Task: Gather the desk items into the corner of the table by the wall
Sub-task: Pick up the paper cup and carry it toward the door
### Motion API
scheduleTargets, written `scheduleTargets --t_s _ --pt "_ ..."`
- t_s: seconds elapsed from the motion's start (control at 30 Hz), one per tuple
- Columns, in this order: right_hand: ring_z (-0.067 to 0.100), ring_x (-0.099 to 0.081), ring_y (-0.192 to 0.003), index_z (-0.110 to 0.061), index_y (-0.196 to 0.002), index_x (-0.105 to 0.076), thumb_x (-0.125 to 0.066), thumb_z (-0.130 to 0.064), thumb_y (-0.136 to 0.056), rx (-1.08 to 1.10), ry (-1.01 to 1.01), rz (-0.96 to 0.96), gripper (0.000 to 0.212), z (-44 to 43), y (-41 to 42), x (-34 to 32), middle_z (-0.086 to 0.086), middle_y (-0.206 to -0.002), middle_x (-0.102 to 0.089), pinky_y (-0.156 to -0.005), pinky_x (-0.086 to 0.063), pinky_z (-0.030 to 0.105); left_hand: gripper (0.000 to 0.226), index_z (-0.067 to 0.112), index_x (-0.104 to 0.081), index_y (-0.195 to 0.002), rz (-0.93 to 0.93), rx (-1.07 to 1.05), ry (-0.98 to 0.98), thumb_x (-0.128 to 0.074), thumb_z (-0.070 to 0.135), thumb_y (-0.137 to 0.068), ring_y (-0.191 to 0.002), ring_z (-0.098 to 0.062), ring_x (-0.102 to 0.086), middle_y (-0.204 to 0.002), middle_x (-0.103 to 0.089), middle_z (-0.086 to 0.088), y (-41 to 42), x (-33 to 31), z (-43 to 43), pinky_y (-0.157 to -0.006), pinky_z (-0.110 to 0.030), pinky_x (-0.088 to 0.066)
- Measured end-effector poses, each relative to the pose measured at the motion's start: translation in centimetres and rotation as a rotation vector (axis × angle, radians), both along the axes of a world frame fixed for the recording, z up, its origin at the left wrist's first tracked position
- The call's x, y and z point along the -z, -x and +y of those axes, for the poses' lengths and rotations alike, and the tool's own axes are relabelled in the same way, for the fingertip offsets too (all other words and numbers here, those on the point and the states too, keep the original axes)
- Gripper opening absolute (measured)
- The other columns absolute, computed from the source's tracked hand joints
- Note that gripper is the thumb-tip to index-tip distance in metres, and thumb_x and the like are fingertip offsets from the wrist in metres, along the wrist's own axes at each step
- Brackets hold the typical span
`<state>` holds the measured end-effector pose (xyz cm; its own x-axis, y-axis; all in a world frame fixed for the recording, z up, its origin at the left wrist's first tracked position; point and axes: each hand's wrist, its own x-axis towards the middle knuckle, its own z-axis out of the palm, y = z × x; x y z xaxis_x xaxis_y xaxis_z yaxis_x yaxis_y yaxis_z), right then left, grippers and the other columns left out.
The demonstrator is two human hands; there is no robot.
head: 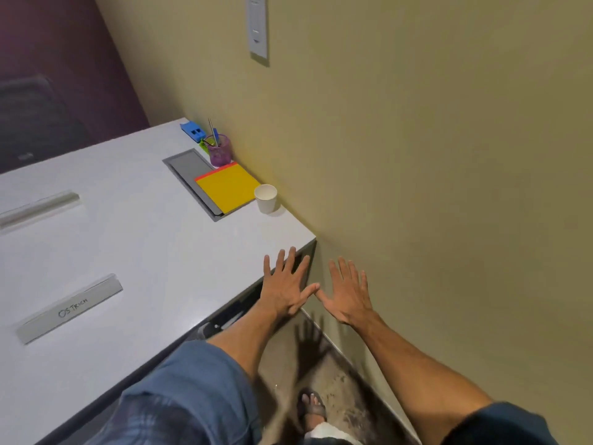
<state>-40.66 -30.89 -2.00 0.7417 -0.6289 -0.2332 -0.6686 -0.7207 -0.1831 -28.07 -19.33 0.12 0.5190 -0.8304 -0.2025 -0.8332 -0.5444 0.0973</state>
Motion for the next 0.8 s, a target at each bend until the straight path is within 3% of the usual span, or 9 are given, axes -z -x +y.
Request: scheduleTargets --t_s 0.5,0.63,0.8 --pt "0.028 0.006 -0.151 -0.024 -0.155 0.004 -0.027 -0.071 -0.09 -0.35 -0.02 0.029 0.086 -7.5 -14.2 0.7 0.005 -0.164 0.007 -0.12 0.0 0.05 0.075 0.036 0.003 -0.153 0.034 -0.363 -0.013 -0.006 0.072 -0.087 -0.149 -0.029 0.013 -0.162 0.015 -0.003 -11.0 1.7 -1.0 -0.114 -0.056 0.014" --pt "0.029 0.004 -0.151 -0.021 -0.155 0.0 -0.027 -0.07 -0.091 -0.391 0.001 0.005 0.085 -8.4 -18.7 1.0 0.007 -0.164 0.005 -0.12 -0.001 0.05 0.083 0.036 0.004 -0.153 0.046 -0.396 -0.027 0.005 0.075 -0.08 -0.149 -0.029 0.014 -0.161 0.016 -0.003 -14.3 2.3 -0.9 -0.114 -0.057 0.014" --pt "0.029 -0.003 -0.151 -0.019 -0.156 -0.004 -0.035 -0.063 -0.094 -0.409 0.003 -0.08 0.083 -9.5 -24.6 0.9 0.008 -0.164 0.001 -0.12 -0.009 0.048 0.074 0.035 0.003 -0.153 0.062 -0.417 -0.046 -0.009 0.071 -0.089 -0.149 -0.029 0.013 -0.162 0.014 -0.003 -18.3 3.3 -0.4 -0.115 -0.057 0.012"
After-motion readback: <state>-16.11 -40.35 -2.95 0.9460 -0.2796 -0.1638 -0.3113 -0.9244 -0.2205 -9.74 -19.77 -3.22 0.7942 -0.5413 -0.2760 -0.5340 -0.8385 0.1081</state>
